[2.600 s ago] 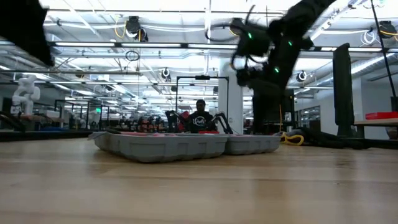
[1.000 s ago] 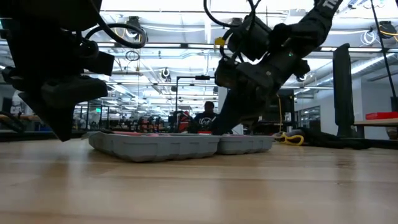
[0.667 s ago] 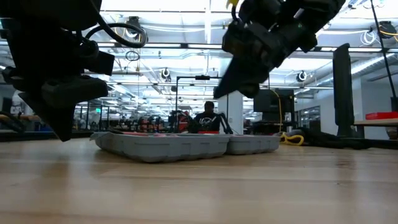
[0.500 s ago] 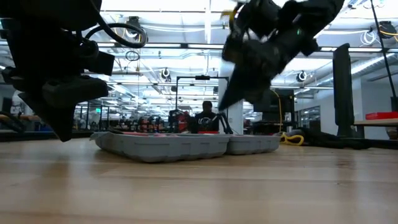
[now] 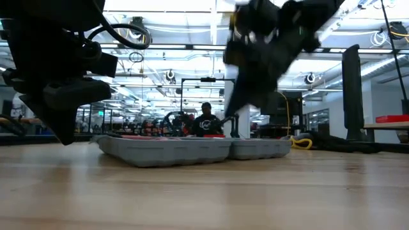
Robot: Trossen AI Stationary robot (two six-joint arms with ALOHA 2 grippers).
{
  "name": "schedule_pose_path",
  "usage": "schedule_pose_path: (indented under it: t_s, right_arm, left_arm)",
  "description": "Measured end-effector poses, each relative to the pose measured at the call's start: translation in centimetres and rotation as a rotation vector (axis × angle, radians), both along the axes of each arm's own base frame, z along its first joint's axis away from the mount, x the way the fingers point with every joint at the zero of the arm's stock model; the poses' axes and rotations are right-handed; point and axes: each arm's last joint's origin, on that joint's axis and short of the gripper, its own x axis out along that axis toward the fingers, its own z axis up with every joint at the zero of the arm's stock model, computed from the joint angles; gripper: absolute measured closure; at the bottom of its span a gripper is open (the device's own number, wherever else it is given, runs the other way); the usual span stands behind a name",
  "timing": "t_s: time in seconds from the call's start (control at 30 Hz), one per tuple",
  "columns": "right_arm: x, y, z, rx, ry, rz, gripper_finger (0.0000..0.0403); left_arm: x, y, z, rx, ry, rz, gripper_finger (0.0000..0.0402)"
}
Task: Prefit tool cases
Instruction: Adjust the tools from the gray prefit tool case
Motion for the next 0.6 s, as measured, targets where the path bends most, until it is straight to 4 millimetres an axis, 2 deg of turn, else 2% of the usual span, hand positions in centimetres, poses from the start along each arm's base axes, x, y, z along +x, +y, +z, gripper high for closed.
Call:
schedule_pose_path:
  t_s: [0.07, 0.2, 0.3, 0.47, 0.6]
  right_arm:
    - [0.0, 0.0, 1.8, -0.010, 0.010, 0.013, 0.0403]
    - [-0.3, 0.3, 3.2, -0.030, 0.166, 0.045, 0.0403]
    - [0.5, 0.6, 4.9, -0.063, 0.210, 0.060, 0.0403]
    - [2.2, 1.5, 4.5, -0.110, 0.318, 0.117, 0.0403]
    - [3.8, 2.4, 1.6, -0.126, 0.405, 0.168, 0.0403]
  left_arm:
    - [0.0, 0.0, 0.0, 0.001, 0.001, 0.000, 0.0393]
    - [0.0, 0.0, 0.0, 0.001, 0.002, 0.000, 0.0393]
    - [0.0, 0.1, 0.0, 0.001, 0.002, 0.002, 0.0393]
    - [0.1, 0.2, 0.0, 0.000, 0.000, 0.009, 0.0393]
    - [0.1, 0.2, 0.0, 0.000, -0.001, 0.009, 0.0393]
